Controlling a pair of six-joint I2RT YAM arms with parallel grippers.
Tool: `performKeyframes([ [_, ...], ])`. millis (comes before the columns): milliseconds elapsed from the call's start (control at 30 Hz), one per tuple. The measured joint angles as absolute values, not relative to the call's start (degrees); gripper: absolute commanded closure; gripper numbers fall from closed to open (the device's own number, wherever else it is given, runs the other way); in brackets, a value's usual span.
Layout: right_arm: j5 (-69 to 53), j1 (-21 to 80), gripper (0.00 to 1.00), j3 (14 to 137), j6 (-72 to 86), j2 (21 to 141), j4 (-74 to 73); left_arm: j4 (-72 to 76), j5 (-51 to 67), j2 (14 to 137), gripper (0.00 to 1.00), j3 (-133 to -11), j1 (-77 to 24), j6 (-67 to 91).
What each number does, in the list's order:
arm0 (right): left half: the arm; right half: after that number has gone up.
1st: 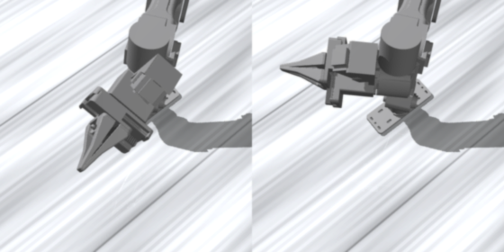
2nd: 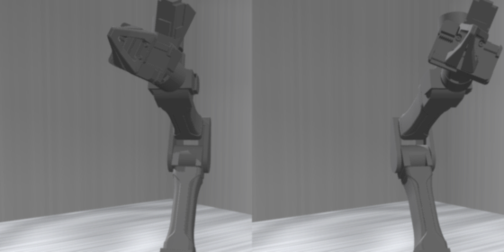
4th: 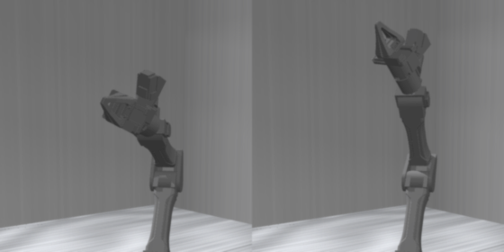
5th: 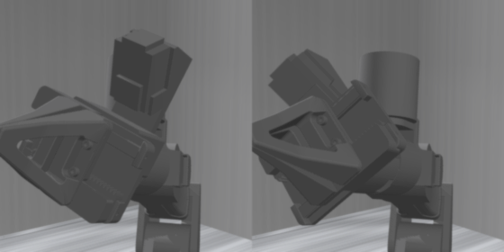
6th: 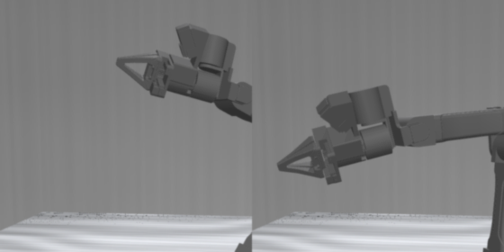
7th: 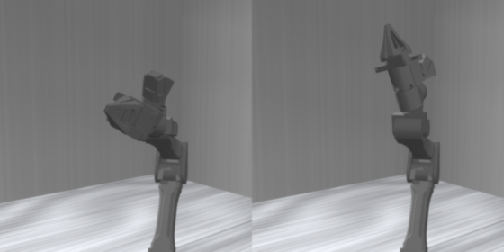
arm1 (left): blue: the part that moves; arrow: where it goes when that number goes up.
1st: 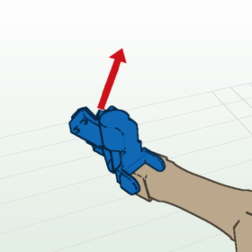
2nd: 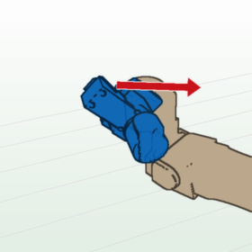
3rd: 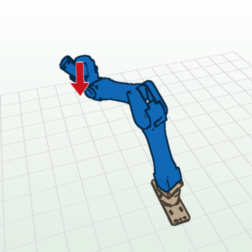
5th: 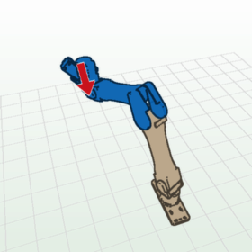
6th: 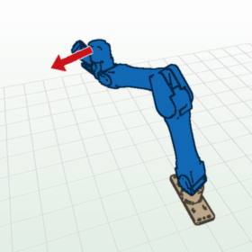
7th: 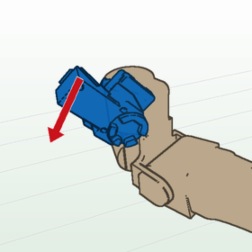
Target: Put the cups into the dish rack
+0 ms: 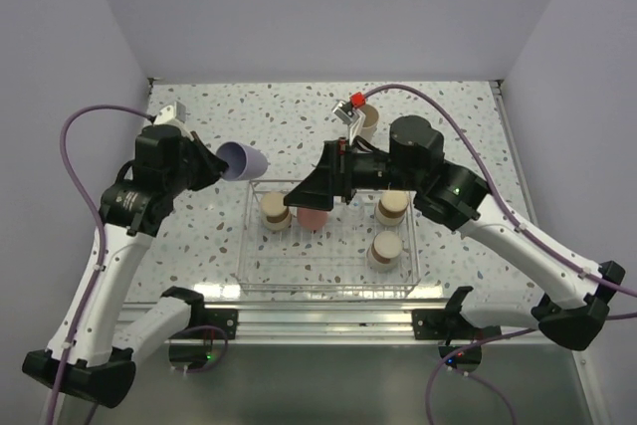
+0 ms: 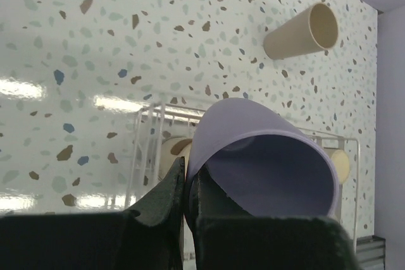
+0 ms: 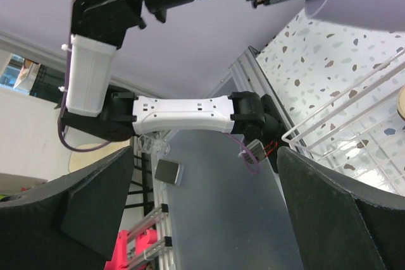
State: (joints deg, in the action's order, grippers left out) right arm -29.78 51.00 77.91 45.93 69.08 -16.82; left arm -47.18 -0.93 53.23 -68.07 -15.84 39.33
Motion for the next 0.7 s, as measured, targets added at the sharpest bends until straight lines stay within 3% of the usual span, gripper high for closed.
performKeyframes([
  [267,-29.28,51.0,0.02,76.99,45.67,67.0,-17.15,-42.33,12.64,55.83,1.0,-67.22,1.26,35.83],
  [700,-32.12,51.0,0.02,73.67,48.88,67.64,-9.19,-15.55,42.61,43.07,1.0,-51.51,2.74,49.06],
])
